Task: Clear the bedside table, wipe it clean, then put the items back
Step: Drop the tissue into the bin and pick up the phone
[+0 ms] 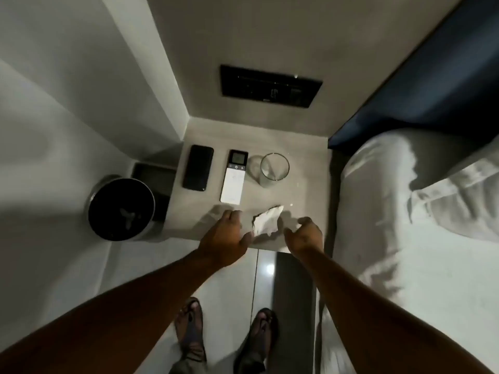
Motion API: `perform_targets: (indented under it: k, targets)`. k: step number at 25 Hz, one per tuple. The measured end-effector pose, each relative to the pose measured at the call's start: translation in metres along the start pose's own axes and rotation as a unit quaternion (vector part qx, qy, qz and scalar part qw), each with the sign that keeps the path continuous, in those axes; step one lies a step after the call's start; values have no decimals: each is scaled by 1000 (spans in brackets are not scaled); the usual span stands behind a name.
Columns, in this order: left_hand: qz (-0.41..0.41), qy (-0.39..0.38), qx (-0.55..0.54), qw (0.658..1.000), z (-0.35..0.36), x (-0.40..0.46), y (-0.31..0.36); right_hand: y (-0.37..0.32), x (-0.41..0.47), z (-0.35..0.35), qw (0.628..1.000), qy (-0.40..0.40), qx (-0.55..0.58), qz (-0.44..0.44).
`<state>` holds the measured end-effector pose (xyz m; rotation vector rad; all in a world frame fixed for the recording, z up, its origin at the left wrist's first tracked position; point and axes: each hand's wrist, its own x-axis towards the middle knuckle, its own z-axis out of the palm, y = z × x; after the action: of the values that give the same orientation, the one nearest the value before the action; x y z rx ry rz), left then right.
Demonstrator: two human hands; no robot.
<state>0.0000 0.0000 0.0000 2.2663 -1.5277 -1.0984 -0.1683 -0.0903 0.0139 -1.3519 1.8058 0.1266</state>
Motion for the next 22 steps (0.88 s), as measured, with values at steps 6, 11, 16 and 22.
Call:
perform_targets:
  k: [6, 11, 16, 22]
  targets:
    - [-37, 44, -123, 991, 58, 52, 8, -14, 52, 36, 999, 4, 28, -36]
    - [-64, 52, -190, 978, 60, 67, -5, -14, 59, 62, 997, 20, 7, -78]
    - [-139, 111, -230, 957, 10, 25, -65, -57, 22, 120, 985, -40, 102, -135]
    - [-278, 288, -223, 889, -59, -36, -225, -173, -30, 262, 953, -212, 83, -199]
